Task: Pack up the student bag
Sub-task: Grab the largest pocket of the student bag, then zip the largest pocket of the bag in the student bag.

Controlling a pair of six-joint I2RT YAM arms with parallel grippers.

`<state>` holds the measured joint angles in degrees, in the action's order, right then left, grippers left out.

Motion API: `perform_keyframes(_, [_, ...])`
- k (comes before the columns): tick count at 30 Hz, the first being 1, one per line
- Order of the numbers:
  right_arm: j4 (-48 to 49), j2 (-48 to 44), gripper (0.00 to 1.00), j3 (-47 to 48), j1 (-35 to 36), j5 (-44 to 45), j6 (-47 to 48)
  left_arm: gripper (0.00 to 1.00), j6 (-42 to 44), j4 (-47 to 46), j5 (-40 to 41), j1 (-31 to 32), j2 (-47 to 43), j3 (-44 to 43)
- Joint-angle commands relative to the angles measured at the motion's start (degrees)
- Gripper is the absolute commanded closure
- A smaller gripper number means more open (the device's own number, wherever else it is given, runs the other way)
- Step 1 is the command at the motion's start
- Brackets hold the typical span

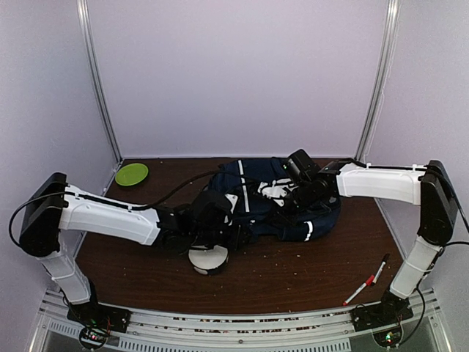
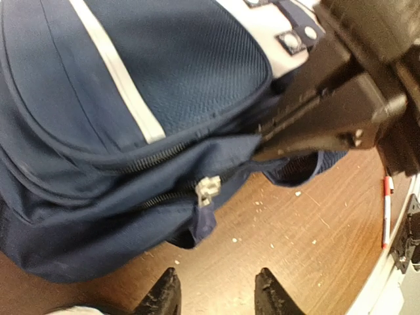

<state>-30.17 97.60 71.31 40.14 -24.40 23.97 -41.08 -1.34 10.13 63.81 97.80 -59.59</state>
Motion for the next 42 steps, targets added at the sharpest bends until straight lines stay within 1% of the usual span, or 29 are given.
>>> perform_keyframes(1, [6.9, -3.4, 1.00, 2.0, -0.9, -0.6, -0.6, 0.56, -0.2, -2.5, -3.4, -0.1, 2.3, -0.7])
perform_keyframes(3, [7.0, -3.6, 1.00, 1.9, -1.0, -0.8, -0.8, 0.53, -0.4, -1.6, -4.2, -0.5, 4.1, -2.4])
perform_keyframes(8, [7.0, -4.0, 1.00, 1.9, -1.0, -1.8, -0.9, 0.45, -1.2, 1.4, -1.4, -0.8, 6.2, -6.2])
perform_keyframes(15, [6.8, -4.3, 1.00, 1.6, -1.0, -2.4, -0.7, 0.44, -2.7, -1.3, 0.5, -3.0, 7.6, -5.9])
perform_keyframes(16, [6.9, -4.5, 1.00, 1.4, -1.1, -2.4, -0.6, 0.45, -2.4, -2.2, 0.2, -3.3, 7.9, -6.1])
perform_keyframes(18, [7.1, -4.7, 1.00, 1.3, -1.2, -2.4, -0.7, 0.52, -1.6, -3.4, -1.4, -3.9, 9.0, -7.3])
perform_keyframes(22, [7.2, -4.6, 1.00, 1.3, -1.3, -2.6, -0.9, 0.65, -0.4, -5.4, -4.3, -4.4, 10.7, -9.2])
perform_keyframes(24, [7.0, -4.3, 1.00, 1.4, -1.3, -2.8, -0.9, 0.75, -0.1, -7.1, -5.7, -4.4, 11.1, -9.2])
perform_keyframes(25, [6.9, -4.1, 1.00, 1.5, -1.4, -2.8, -0.9, 0.78, -0.1, -7.5, -6.2, -4.5, 11.1, -9.3])
perform_keyframes(26, [6.7, -4.0, 1.00, 1.4, -1.4, -2.8, -0.9, 0.82, -0.1, -7.7, -6.8, -4.5, 11.1, -9.3])
perform_keyframes(27, [6.6, -4.0, 1.00, 1.3, -1.4, -2.5, -0.9, 0.89, -0.1, -7.9, -7.5, -4.5, 10.9, -9.3])
perform_keyframes(28, [6.5, -4.0, 1.00, 1.2, -1.6, -2.2, -0.7, 0.92, -0.1, -7.8, -7.9, -4.4, 10.5, -9.0])
perform_keyframes(31, [6.4, -4.1, 1.00, 0.4, -2.5, -0.9, 0.0, 1.00, 0.6, -6.9, -8.5, -4.4, 7.8, -7.3])
perform_keyframes(34, [6.5, -4.2, 1.00, -0.4, -3.8, -0.7, 0.2, 1.00, 1.3, -5.5, -7.8, -4.4, 3.9, -4.7])
perform_keyframes(36, [5.9, -3.9, 1.00, -0.6, -4.9, -0.5, 0.4, 1.00, 1.9, -3.0, -6.6, -4.4, 1.1, -3.3])
perform_keyframes(39, [4.6, -4.4, 1.00, -2.2, -6.0, 1.5, 2.2, 1.00, 4.4, 4.1, -3.9, -4.5, -1.6, -3.4])
perform_keyframes(42, [3.8, -5.9, 1.00, -6.0, -7.3, 5.4, 5.4, 1.00, 7.7, 10.9, -1.6, -4.8, -3.6, -3.5])
